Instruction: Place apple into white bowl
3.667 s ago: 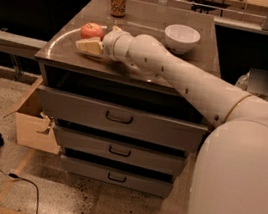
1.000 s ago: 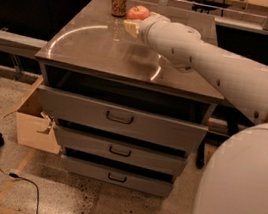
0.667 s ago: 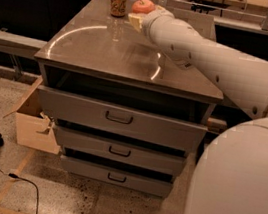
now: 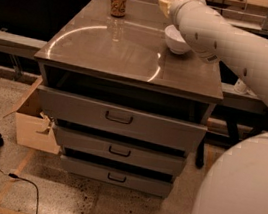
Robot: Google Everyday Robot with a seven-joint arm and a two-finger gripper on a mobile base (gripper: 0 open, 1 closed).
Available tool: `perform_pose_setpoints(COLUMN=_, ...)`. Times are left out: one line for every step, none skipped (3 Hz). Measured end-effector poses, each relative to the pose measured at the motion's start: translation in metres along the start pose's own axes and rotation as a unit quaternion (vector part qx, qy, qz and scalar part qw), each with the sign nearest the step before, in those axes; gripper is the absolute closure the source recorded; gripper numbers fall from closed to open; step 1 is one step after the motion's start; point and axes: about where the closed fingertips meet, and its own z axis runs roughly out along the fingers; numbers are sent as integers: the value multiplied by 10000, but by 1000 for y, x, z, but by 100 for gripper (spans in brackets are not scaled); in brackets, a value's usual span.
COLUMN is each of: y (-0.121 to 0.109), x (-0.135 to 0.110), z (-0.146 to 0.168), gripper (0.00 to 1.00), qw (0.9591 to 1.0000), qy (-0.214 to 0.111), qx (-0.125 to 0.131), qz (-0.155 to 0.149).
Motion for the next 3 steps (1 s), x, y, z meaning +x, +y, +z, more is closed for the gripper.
perform_pose_setpoints(y=-43, x=8, z=-18, gripper=100, qw=9990, qy=185, qx=264, qz=298)
perform_pose_setpoints(y=-47, x=21, z=-17, gripper=100, qw=9977, qy=340, qx=165, qz=557)
perform_pose_setpoints(y=-39, x=37, z=-2, gripper=100, qw=9962, qy=450, qx=-14, qz=751)
